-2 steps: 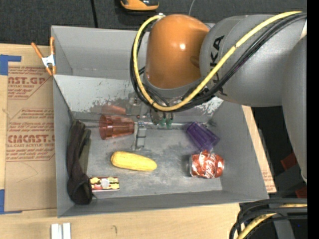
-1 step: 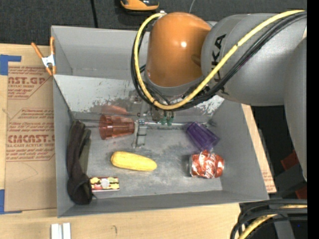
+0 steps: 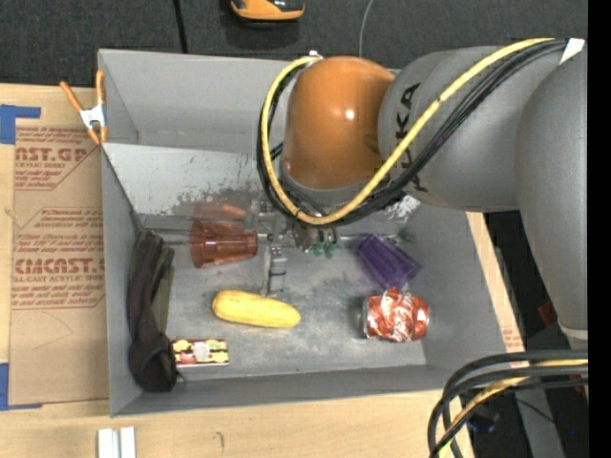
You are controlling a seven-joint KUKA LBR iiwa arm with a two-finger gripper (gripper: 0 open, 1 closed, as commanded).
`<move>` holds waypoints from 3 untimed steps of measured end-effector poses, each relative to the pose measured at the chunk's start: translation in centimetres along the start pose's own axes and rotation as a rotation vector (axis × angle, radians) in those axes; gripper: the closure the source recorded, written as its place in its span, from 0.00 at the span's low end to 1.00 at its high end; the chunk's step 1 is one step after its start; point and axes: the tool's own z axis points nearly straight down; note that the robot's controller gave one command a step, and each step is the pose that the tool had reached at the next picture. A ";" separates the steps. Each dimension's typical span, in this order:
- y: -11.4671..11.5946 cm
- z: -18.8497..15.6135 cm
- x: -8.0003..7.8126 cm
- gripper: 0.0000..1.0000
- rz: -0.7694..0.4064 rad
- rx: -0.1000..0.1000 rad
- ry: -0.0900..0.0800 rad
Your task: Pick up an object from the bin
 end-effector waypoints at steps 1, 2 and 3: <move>-0.4 1.5 0.3 0.00 -0.014 0.000 -0.001; 0.9 5.8 1.9 0.00 -0.154 0.001 0.008; 3.3 11.9 1.2 1.00 -0.073 -0.001 0.006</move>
Offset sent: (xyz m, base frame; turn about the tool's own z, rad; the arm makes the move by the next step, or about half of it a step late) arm -0.0172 0.0146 -0.0729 -0.1841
